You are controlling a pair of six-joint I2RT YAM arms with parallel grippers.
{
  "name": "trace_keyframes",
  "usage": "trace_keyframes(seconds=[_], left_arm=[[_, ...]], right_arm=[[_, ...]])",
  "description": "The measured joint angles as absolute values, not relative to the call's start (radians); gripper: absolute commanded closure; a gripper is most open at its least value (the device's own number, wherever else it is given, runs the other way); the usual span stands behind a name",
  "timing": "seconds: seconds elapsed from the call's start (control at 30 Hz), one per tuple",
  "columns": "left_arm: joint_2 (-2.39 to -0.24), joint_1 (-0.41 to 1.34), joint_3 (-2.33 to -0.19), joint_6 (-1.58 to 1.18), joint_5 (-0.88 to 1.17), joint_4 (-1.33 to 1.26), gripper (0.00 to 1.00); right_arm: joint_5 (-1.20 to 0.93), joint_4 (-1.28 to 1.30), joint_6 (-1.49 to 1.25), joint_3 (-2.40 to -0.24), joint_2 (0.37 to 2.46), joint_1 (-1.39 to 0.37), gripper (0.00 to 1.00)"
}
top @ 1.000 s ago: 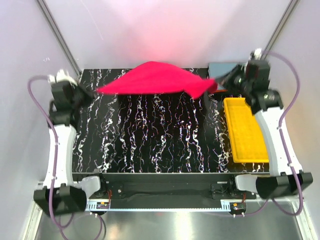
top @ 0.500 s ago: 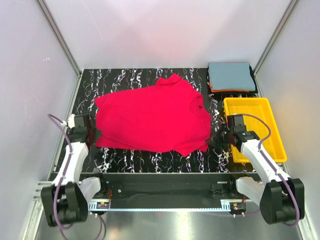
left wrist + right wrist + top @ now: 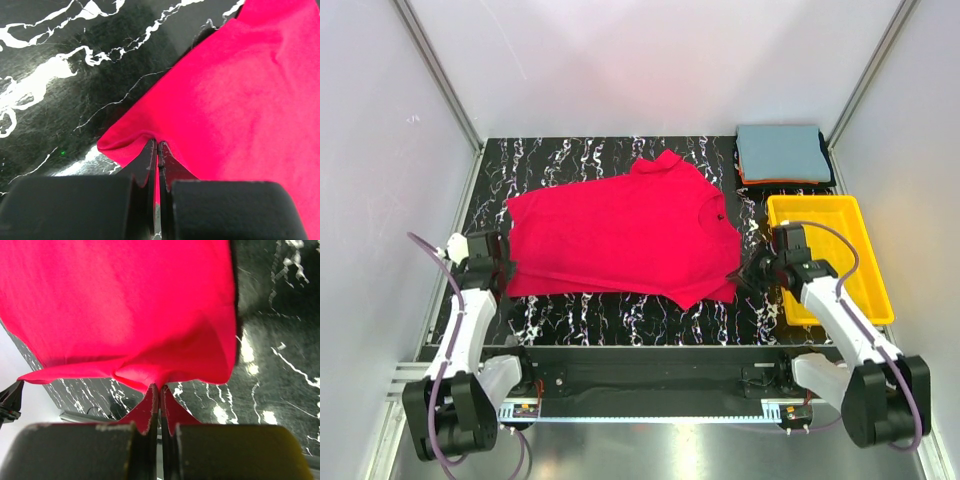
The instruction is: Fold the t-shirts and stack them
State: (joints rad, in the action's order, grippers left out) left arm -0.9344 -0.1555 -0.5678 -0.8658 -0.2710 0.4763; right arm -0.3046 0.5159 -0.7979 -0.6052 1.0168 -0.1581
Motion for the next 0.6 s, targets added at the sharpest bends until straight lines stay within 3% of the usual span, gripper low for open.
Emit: trace_keyframes(seconds=[0.6], left_arm=[[-1.172, -0.157, -0.627, -0.864, -0.292, 0.475, 1.0]], right_arm=[[-0.164, 0.484, -0.552, -1.105, 1.584, -0.321, 1.0]])
